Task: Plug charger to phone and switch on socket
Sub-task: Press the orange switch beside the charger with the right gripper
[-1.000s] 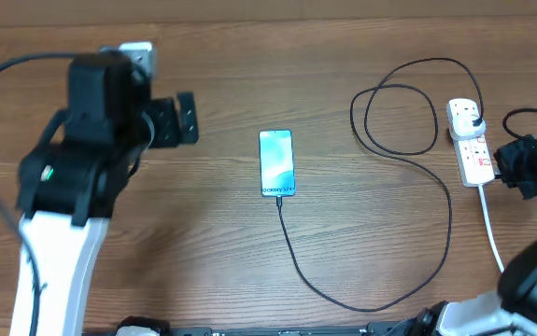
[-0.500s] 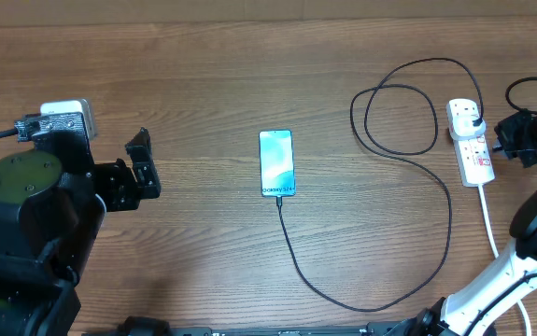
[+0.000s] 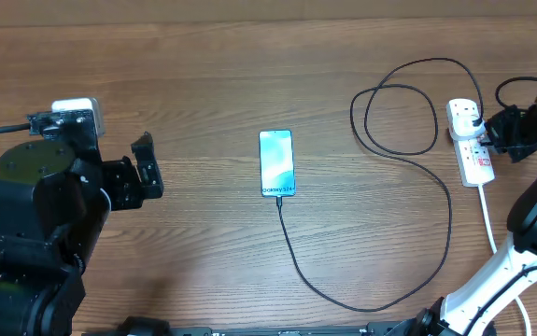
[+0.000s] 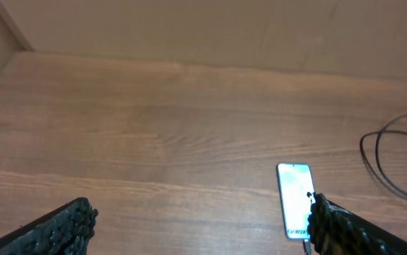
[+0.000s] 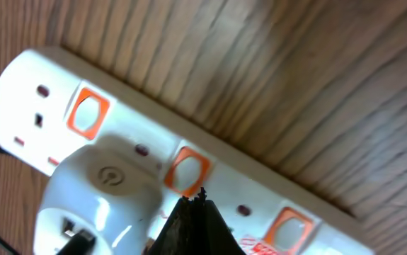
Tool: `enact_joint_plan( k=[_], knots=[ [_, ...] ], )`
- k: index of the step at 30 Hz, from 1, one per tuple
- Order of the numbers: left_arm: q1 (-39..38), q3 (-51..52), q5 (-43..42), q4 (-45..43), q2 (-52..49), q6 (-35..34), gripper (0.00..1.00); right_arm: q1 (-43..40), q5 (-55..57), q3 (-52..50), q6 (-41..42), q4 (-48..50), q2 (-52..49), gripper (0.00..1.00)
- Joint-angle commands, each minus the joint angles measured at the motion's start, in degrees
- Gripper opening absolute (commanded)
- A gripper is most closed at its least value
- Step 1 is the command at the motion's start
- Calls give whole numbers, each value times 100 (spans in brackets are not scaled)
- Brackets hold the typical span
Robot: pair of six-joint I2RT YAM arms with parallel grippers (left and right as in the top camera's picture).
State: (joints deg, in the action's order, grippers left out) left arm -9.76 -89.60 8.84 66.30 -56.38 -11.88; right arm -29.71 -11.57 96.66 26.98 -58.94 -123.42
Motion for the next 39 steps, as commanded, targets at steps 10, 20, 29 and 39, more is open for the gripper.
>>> enact_joint_plan(
  k=[10, 20, 29, 39],
  knots=[
    [-35, -9, 57, 417, 118, -55, 100, 201, -96, 155, 17, 269, -20, 4],
    [-35, -7, 57, 439, 118, -55, 100, 216, -485, 155, -57, 267, -310, 4],
    [-33, -7, 59, 442, 356, -55, 100, 538, -258, 160, -199, -87, -568, 4],
    [-33, -7, 59, 442, 1731, -55, 100, 251, 494, 168, -192, -597, 662, 4]
  ],
)
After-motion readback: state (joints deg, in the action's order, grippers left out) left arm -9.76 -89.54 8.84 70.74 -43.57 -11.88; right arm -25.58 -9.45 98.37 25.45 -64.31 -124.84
